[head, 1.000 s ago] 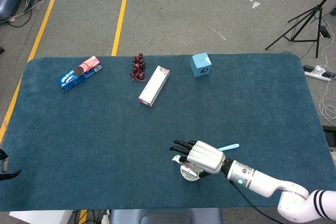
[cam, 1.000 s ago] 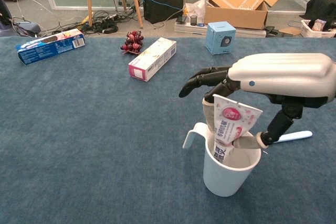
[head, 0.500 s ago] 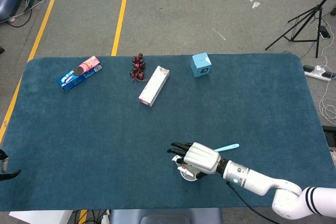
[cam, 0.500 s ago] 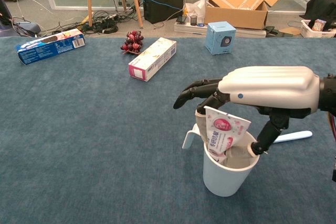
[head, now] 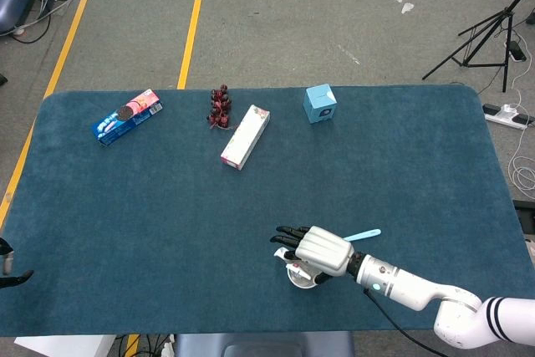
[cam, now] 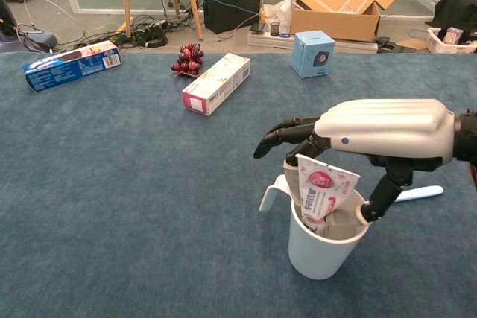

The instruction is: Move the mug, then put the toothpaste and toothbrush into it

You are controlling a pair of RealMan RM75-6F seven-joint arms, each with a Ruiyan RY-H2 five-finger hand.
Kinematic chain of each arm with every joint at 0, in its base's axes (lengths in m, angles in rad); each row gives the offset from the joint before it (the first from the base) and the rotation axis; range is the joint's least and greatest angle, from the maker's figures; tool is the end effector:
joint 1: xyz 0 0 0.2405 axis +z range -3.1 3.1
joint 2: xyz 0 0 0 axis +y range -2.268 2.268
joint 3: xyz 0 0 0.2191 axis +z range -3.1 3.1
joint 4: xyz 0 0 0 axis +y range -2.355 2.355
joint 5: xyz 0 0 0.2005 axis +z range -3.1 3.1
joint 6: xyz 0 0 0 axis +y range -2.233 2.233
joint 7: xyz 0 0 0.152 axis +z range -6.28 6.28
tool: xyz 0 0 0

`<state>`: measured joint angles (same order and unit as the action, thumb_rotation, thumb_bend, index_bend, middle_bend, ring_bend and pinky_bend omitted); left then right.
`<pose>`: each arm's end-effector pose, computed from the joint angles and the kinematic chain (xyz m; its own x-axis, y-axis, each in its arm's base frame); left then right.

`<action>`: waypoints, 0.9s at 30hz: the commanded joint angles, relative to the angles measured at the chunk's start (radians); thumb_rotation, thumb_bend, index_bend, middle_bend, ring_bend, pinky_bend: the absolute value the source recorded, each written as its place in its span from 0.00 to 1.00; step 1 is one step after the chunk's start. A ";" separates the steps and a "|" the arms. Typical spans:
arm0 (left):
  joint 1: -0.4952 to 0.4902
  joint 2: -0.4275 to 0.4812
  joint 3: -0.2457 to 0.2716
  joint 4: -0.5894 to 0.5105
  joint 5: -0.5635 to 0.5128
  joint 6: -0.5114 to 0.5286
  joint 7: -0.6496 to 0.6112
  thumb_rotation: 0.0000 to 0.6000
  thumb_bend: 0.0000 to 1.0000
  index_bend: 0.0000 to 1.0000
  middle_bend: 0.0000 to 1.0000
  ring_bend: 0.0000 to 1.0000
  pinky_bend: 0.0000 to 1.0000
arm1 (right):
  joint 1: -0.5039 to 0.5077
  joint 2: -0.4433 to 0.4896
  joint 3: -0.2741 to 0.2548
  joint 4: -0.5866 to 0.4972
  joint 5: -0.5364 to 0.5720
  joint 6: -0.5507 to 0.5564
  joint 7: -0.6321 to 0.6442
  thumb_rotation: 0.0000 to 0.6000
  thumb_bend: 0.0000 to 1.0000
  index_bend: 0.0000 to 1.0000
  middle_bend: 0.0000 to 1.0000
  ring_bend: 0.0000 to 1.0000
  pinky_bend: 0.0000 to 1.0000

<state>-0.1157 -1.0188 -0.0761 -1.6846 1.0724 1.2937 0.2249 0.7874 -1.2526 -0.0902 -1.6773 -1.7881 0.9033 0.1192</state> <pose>-0.3278 0.1860 0.1748 0.4998 0.2122 0.8398 0.7709 0.3330 -0.5429 -0.1111 -0.2390 0.0068 0.6050 -0.3750 0.7024 -0.6087 -0.7865 0.1043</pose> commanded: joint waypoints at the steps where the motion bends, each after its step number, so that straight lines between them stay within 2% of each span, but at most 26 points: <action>1: 0.000 0.000 0.000 0.000 0.001 0.000 0.000 1.00 0.00 0.88 0.48 0.43 0.56 | 0.002 -0.002 -0.001 0.002 0.005 -0.004 0.000 1.00 0.24 0.61 0.15 0.03 0.32; 12: 0.000 0.001 0.000 0.000 0.001 -0.001 -0.002 1.00 0.00 0.88 0.48 0.43 0.56 | 0.011 -0.012 -0.005 0.009 0.019 -0.017 -0.003 1.00 0.24 0.60 0.14 0.02 0.31; 27: -0.001 0.000 0.000 0.001 -0.003 -0.003 0.001 1.00 0.00 0.88 0.48 0.43 0.56 | 0.010 0.006 -0.013 -0.005 0.002 0.019 0.014 1.00 0.24 0.55 0.14 0.02 0.31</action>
<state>-0.1170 -1.0190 -0.0757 -1.6836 1.0694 1.2907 0.2261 0.7971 -1.2463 -0.1033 -1.6824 -1.7863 0.9224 0.1332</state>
